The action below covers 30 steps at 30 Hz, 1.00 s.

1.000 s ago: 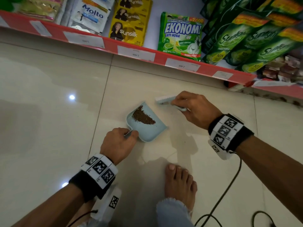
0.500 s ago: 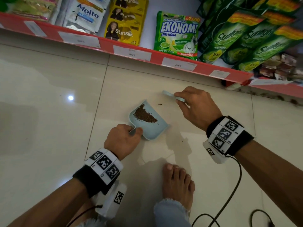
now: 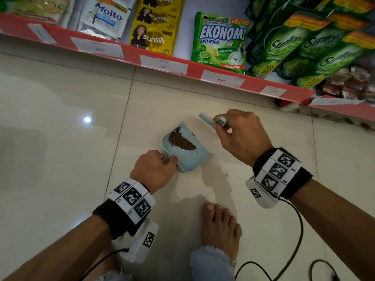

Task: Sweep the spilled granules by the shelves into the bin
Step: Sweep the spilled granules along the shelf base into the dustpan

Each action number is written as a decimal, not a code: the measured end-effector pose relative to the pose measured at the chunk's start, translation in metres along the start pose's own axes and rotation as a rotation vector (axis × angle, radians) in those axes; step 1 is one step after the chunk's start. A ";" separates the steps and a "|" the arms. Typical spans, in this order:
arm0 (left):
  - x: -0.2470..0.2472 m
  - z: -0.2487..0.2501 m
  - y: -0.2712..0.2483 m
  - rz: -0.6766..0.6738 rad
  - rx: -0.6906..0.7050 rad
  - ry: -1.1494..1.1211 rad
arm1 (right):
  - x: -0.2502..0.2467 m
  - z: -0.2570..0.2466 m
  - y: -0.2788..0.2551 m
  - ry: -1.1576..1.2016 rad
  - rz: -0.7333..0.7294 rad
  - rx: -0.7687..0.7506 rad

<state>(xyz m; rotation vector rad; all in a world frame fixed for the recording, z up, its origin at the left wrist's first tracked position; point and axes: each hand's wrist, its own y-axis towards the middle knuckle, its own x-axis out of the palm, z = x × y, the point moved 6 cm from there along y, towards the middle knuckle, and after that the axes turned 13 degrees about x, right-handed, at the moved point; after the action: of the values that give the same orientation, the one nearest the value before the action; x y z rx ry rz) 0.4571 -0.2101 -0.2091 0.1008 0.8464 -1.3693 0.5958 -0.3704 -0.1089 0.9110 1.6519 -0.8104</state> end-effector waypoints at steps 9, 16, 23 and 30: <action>0.002 -0.001 0.000 -0.055 -0.035 0.045 | 0.010 -0.014 -0.013 0.204 -0.046 -0.043; -0.001 -0.003 -0.003 -0.060 -0.046 0.054 | 0.022 -0.020 -0.013 -0.063 -0.134 -0.057; -0.003 -0.005 -0.005 -0.080 -0.060 0.052 | 0.006 -0.014 -0.010 0.204 0.041 0.036; -0.005 -0.003 -0.007 -0.075 -0.058 0.041 | 0.024 -0.022 -0.017 0.106 -0.142 -0.031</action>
<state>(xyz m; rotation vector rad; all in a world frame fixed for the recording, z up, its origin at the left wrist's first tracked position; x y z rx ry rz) 0.4495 -0.2059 -0.2057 0.0535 0.9314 -1.4154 0.5670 -0.3560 -0.1254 0.8343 1.8329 -0.8423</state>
